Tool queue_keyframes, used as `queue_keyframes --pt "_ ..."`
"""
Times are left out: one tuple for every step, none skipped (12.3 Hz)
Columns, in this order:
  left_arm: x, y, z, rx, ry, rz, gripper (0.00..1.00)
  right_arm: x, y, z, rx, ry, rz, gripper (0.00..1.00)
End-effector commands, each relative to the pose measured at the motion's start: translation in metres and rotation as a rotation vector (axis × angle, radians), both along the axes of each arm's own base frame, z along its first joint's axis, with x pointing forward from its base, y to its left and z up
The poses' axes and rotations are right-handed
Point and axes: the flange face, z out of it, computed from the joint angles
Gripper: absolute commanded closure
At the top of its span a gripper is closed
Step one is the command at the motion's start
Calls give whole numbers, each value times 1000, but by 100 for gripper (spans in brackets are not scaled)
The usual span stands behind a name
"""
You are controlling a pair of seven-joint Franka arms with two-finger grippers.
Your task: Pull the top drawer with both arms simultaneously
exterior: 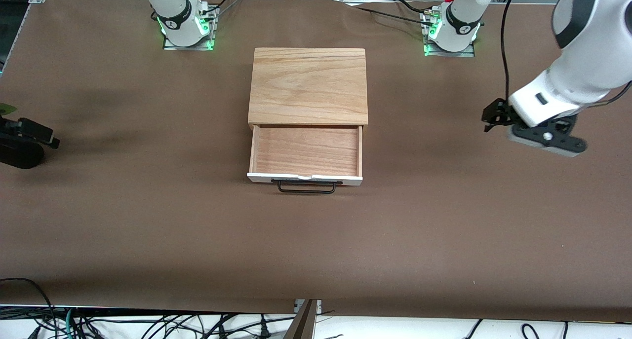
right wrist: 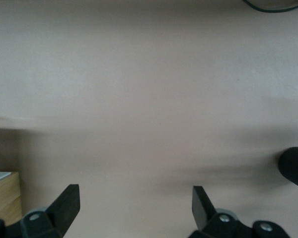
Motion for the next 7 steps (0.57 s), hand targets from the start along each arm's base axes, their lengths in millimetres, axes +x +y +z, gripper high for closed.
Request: queue_keyframes --pt "-24 12 6 -20 -17 80 0 -26 4 14 2 12 5 0" --pt "-23 11 9 -21 -23 80 0 -29 13 17 -28 29 32 0" --pt "-20 12 7 -23 -18 83 0 -30 35 20 -59 40 74 0" --pt "-19 12 7 -24 -15 84 0 -31 43 19 -62 51 64 0" --pt "-18 13 5 -24 -12 85 0 -31 46 19 -60 49 58 0" --pt "-18 13 5 -23 -9 85 0 -31 46 18 -60 52 64 0" --pt "-19 13 4 -22 -1 84 0 -30 46 17 -60 54 67 0"
